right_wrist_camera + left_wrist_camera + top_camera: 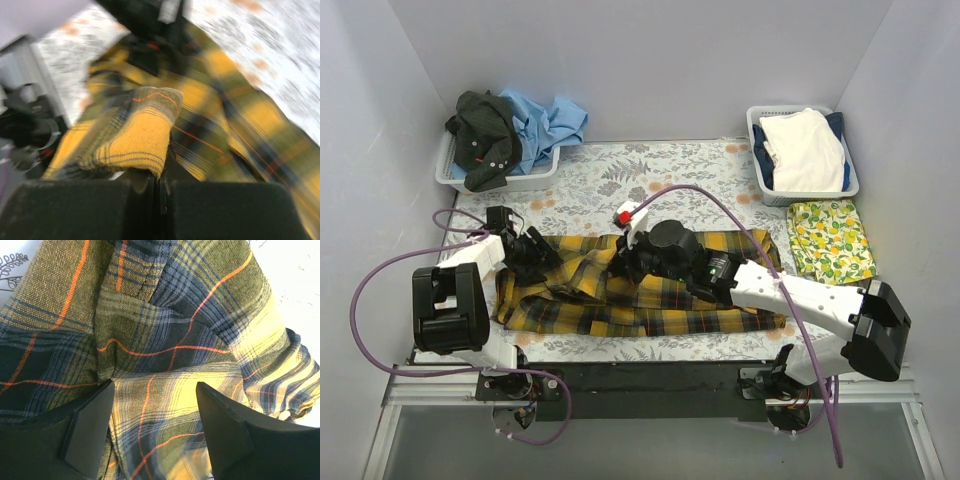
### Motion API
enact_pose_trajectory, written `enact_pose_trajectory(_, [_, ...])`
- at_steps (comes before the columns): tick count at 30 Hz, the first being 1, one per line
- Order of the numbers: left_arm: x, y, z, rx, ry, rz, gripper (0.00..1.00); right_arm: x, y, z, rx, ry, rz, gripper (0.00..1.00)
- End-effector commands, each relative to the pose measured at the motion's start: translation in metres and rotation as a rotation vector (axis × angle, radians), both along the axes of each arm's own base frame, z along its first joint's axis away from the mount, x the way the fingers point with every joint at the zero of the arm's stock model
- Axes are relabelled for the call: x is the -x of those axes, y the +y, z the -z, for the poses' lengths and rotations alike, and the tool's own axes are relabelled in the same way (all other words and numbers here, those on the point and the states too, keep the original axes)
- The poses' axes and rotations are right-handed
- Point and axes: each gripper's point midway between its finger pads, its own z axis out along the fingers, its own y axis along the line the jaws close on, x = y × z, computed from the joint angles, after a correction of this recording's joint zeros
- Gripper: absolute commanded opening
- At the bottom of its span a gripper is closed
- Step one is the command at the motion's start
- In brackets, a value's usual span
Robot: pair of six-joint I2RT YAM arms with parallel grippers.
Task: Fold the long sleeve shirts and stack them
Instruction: Fold the shirt
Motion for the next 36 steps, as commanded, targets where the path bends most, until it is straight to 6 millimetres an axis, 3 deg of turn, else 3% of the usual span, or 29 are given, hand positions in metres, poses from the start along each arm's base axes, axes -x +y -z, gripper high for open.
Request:
enact_pose_trajectory(1, [0.007,0.014,0.014,-0.08,0.063,-0.027,0.66,-0.044,-0.068,0.036,0.12,0.068,0.438,0.06])
enact_pose_trajectory(3, [0.007,0.014,0.016,-0.08,0.067,-0.027,0.66,-0.052,-0.1,0.063,0.2,0.045,0.569,0.11])
enact_pose_trajectory(4, [0.007,0.014,0.016,-0.077,0.067,-0.028,0.66,-0.053,-0.113,0.073,0.228,0.066,0.621,0.19])
enact_pose_trajectory(8, [0.008,0.015,0.017,-0.084,0.07,-0.021,0.66,-0.052,-0.144,0.098,0.331,0.078,0.721,0.35])
enact_pose_trajectory(10, [0.008,0.015,0.018,-0.087,0.075,-0.02,0.66,-0.045,-0.144,0.105,0.355,0.101,0.689,0.49])
enact_pose_trajectory(13, [0.008,0.016,0.02,-0.093,0.078,-0.021,0.66,-0.032,-0.131,0.103,0.341,0.115,0.559,0.57])
enact_pose_trajectory(19, [0.006,0.017,0.02,-0.097,0.078,-0.022,0.66,-0.018,-0.123,0.085,0.245,0.066,0.413,0.68])
enact_pose_trajectory(23, [0.008,0.017,0.02,-0.099,0.081,-0.021,0.66,-0.015,-0.124,0.062,0.161,0.019,0.383,0.68])
enact_pose_trajectory(26, [0.008,0.018,0.02,-0.101,0.082,-0.019,0.66,-0.03,-0.125,0.045,0.114,-0.041,0.417,0.68])
enact_pose_trajectory(27, [0.008,0.018,0.02,-0.101,0.081,-0.019,0.66,-0.044,-0.13,0.042,0.114,-0.041,0.45,0.68])
enact_pose_trajectory(28, [0.008,0.018,0.02,-0.101,0.082,-0.019,0.67,-0.054,-0.129,0.051,0.151,-0.032,0.459,0.68])
enact_pose_trajectory(29, [0.007,0.018,0.02,-0.1,0.079,-0.017,0.66,-0.062,-0.119,0.039,0.127,-0.019,0.422,0.68])
enact_pose_trajectory(30, [0.007,0.018,0.019,-0.1,0.079,-0.018,0.66,-0.077,-0.126,0.042,0.147,0.004,0.444,0.68])
enact_pose_trajectory(32, [0.006,0.018,0.018,-0.101,0.074,-0.016,0.66,-0.089,-0.111,0.059,0.207,0.057,0.359,0.67])
enact_pose_trajectory(33, [0.007,0.017,0.018,-0.098,0.075,-0.015,0.66,-0.099,-0.106,0.047,0.215,0.056,0.344,0.65])
enact_pose_trajectory(34, [0.006,0.018,0.017,-0.102,0.072,-0.016,0.66,-0.102,-0.099,0.067,0.279,0.092,0.31,0.65])
enact_pose_trajectory(36, [0.007,0.018,0.017,-0.103,0.07,-0.013,0.66,-0.091,-0.087,0.073,0.34,0.146,0.186,0.58])
